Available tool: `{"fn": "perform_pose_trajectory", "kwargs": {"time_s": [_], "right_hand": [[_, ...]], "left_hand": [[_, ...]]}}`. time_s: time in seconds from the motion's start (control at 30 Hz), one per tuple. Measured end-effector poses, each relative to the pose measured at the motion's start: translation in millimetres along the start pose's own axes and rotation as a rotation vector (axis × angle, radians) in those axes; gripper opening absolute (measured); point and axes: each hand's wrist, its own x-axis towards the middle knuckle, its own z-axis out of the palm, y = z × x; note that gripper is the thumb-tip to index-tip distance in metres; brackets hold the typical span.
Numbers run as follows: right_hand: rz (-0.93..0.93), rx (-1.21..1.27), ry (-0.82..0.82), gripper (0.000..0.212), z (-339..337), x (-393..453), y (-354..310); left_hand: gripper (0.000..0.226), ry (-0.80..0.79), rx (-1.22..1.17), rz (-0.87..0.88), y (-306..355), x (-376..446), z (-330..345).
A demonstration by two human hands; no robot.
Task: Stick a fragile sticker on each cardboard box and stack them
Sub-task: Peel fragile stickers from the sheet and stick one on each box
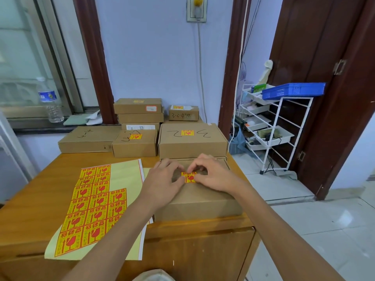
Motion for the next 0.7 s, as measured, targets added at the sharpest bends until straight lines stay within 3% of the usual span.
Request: {"fn": "perform_pose_trajectory", "kwargs": {"time_s": [0.17,0.37,0.47,0.6,0.7], "right_hand": [[-0.023,-0.142,0.009,0.013,3,2,1],[-0.061,-0.311,-0.107,0.02,-7,-7,-10],[-0.014,-0.315,-0.043,0.042,-25,-38,-7],[0.238,-0.192,0.074,0.087,-35,-114,13],[0.347,-0.094,0.092,0.102,-16,-150,21]], "left_hand": [[0.02,-0.004,-0.001,-0.002,-2,2,1],[0.023,-0.058,0.005,0.027,-1,3,-6],[0.049,-0.212,0.11,0.016,1,2,-31],[0.104,-0.271,-0.077,-0.183,4,-37,-55],[0.122,-0.353,-0.111,-0.243,7,-64,-55]]}}
